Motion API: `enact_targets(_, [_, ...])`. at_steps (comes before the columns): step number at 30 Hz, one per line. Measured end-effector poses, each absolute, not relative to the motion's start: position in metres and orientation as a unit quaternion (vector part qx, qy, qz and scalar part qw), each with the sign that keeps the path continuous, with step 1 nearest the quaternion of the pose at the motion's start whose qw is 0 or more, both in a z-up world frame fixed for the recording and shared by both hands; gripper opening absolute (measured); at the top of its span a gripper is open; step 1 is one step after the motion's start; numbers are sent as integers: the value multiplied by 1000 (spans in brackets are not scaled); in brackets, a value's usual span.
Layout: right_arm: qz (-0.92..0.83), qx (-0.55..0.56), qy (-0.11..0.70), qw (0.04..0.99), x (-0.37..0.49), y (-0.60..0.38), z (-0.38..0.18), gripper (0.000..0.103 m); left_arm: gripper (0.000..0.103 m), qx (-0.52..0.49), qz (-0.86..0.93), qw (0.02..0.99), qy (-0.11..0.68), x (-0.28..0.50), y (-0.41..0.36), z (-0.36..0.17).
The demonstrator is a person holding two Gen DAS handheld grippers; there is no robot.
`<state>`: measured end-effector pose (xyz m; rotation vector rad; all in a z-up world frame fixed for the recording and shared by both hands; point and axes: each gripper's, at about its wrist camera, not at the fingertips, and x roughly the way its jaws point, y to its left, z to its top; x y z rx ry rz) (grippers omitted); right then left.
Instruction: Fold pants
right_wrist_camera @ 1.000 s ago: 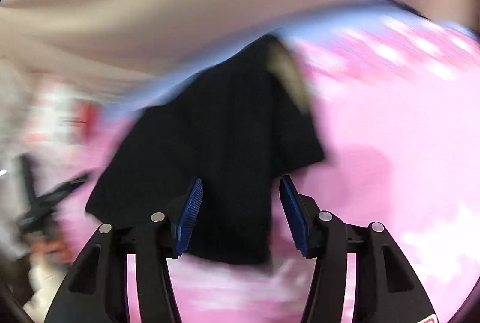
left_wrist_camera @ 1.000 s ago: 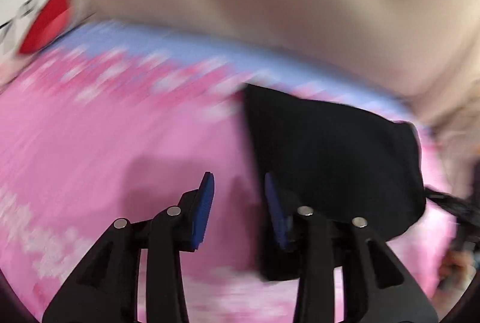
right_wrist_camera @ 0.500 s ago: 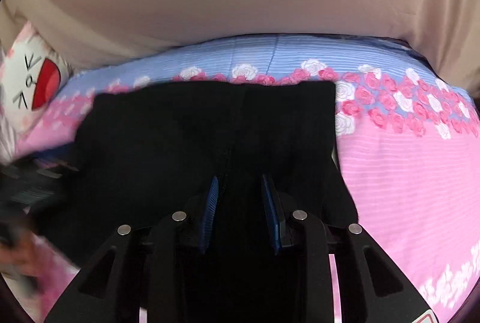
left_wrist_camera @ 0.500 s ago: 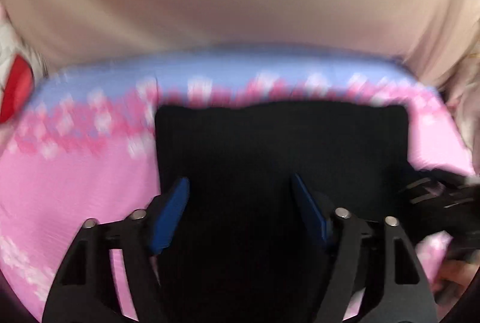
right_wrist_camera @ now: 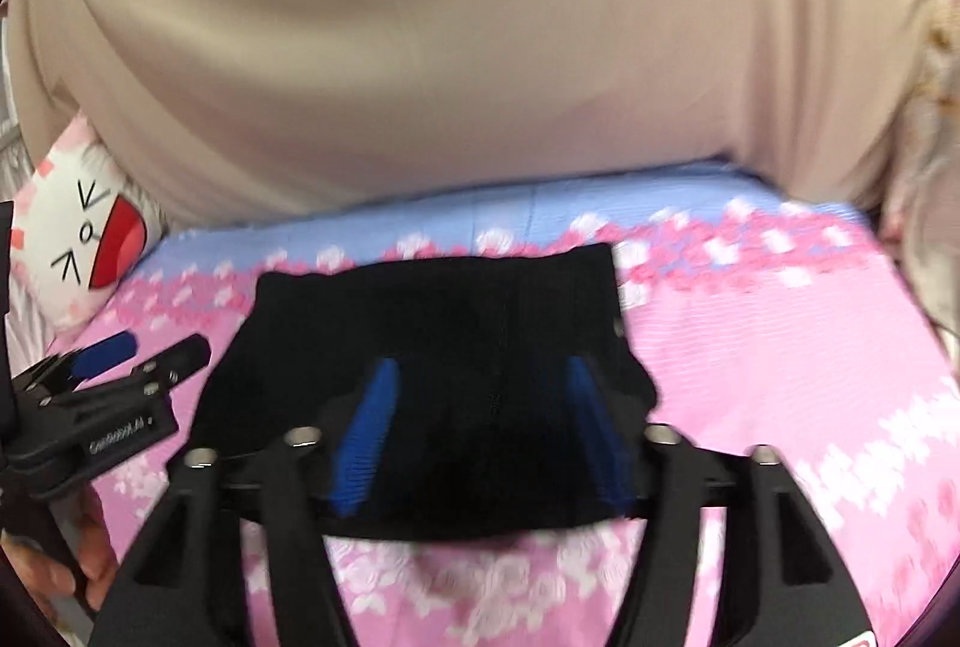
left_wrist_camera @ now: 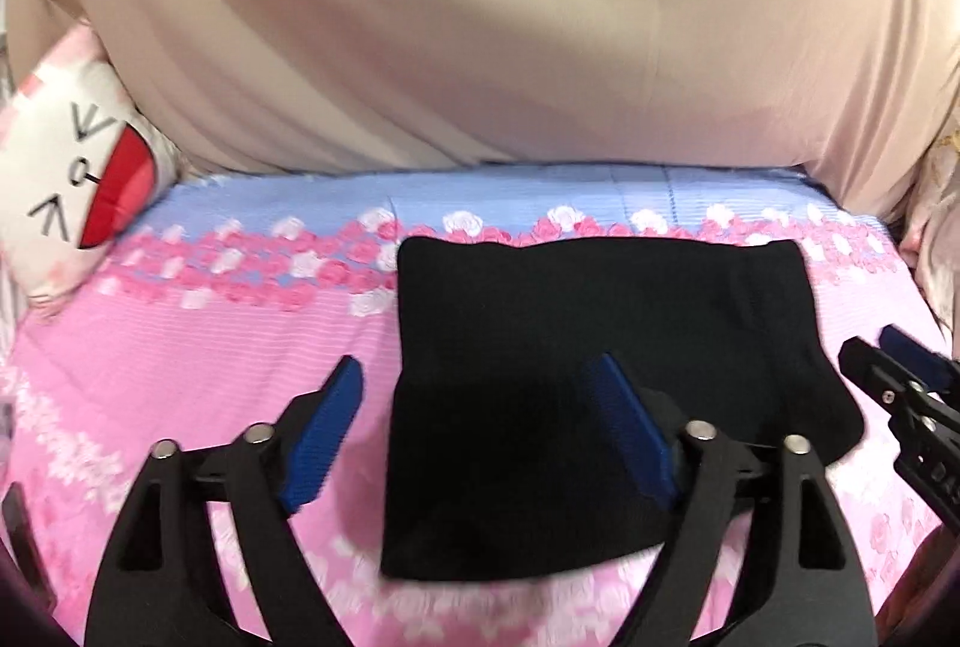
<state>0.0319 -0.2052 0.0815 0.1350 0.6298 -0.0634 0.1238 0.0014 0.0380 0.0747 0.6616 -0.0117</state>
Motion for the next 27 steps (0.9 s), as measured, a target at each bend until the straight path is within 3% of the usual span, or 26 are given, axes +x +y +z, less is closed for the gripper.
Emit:
enact_targets(3, [-47,86,295,951,3,-202,90,66,98,53,18,955,291,85,-2,54])
enact_targets(12, [-70,90,283,952,-64,-199,99,69,98,47,-7,955,292,10,-9,65])
enact_targets(27, [-80,73,274,956,-109,-180,105,72,98,79,-12,948,307,-36,-14,54])
